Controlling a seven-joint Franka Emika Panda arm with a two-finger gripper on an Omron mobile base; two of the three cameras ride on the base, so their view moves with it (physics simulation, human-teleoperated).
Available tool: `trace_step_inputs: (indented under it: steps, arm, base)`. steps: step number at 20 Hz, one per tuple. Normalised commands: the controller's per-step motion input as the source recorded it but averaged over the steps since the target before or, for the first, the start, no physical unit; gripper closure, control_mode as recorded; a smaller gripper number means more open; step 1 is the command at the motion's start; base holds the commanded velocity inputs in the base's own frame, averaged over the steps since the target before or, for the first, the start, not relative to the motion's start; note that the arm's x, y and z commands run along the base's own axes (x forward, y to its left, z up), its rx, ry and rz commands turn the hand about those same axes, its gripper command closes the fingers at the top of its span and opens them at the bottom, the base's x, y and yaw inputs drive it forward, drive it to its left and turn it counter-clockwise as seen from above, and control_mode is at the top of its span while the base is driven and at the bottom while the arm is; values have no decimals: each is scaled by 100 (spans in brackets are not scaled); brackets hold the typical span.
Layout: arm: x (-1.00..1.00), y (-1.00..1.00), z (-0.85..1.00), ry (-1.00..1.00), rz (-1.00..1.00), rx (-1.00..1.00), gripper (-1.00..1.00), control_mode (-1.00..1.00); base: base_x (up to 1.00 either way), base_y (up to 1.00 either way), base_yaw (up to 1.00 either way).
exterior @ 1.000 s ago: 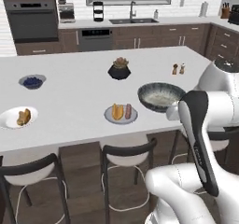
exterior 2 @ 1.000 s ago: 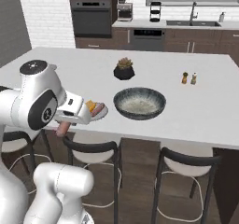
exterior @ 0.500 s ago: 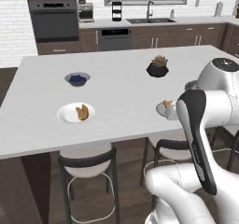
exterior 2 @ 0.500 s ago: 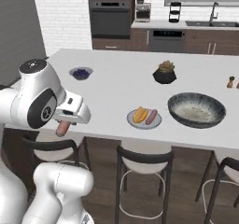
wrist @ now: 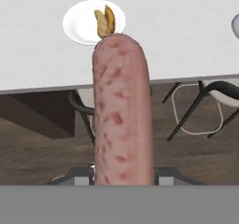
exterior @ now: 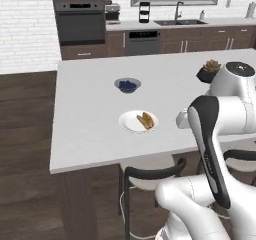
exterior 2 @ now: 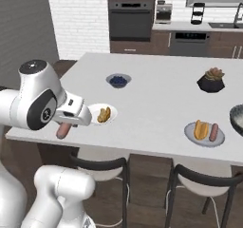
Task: Place one bun and one sausage from the bowl on each plate.
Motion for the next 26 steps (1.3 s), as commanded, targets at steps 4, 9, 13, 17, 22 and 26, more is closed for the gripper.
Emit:
trace_step_inputs:
  steps: [4, 9, 13, 17, 22, 26]
  arm:
    - [0, 0, 0, 0, 0, 0, 100, 100]
    - [0, 0, 0, 0, 0, 0, 100, 100]
    - [0, 0, 0, 0, 0, 0, 100, 100]
    - [62, 32, -2, 0, 0, 0, 100, -100]
    - [100, 72, -18, 2, 0, 0, 100, -100]
    - [100, 36, -42, 4, 0, 0, 100, -100]
  base:
    - [36, 29, 0]
    - [54, 13, 5]
    - [60, 21, 6]
    - [13, 5, 0]
    - [0, 0, 0]
    - [0, 0, 0]
